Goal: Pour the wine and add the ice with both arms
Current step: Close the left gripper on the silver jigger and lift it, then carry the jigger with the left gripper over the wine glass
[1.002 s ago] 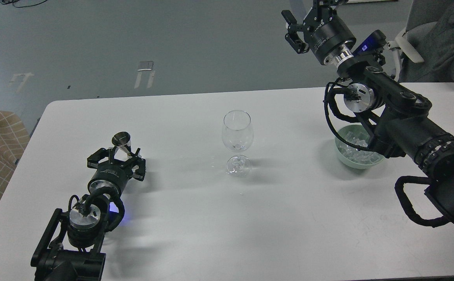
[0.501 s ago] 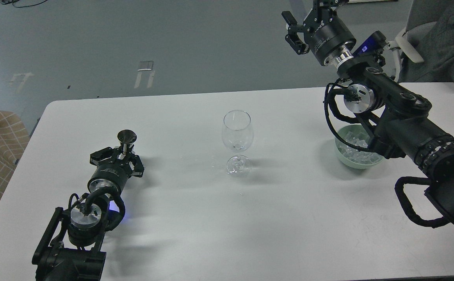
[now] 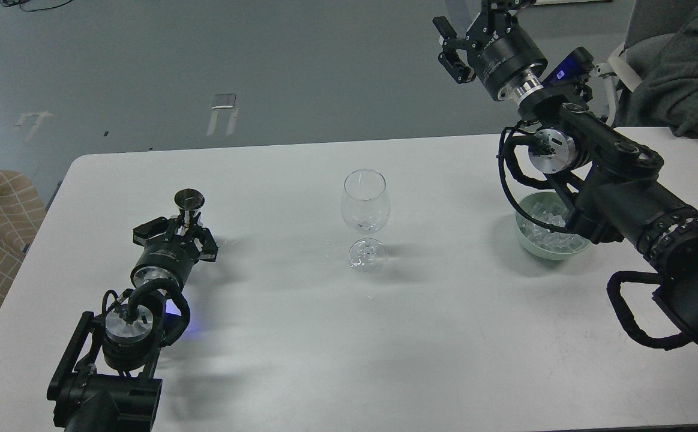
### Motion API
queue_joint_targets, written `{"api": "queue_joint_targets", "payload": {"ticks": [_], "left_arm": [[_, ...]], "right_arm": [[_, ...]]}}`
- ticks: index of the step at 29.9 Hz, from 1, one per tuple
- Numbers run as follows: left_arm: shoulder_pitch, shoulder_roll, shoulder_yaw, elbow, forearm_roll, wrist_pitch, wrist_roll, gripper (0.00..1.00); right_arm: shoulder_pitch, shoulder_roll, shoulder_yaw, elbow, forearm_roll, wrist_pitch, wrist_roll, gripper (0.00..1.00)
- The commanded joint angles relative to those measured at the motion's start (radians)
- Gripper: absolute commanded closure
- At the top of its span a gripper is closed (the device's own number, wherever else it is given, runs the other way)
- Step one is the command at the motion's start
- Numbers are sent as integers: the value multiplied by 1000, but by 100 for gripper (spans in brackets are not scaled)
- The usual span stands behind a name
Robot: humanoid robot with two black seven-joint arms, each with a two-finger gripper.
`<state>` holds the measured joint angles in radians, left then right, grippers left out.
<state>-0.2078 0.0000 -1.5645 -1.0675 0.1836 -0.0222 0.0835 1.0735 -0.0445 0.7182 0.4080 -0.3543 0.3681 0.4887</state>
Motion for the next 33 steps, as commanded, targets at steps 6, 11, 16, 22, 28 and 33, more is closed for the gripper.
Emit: {"api": "queue_joint_targets", "payload": {"ticks": [6,11,16,22,28,33], "left_arm": [[-33,0,9,-140,2,74,35,100],[-36,0,20,-273,17,162,93,100],[-44,0,118,-385,17,238,111,100],[-65,0,207,-448,19,324,119,100],[-100,0,253,-477,28,409,151,100],[-116,0,294,-494,72,462,171,100]], "right_arm": [[-6,-8,-2,0,0,-1,0,0],[-29,-21,-3,0,0,-9,0,0],[-89,-52,-2,-2,0,-11,0,0],[-145,-92,0,2,3,-12,0,0],[-165,-109,1,5,5,-9,0,0],[-173,-109,1,6,5,-8,0,0]]}}
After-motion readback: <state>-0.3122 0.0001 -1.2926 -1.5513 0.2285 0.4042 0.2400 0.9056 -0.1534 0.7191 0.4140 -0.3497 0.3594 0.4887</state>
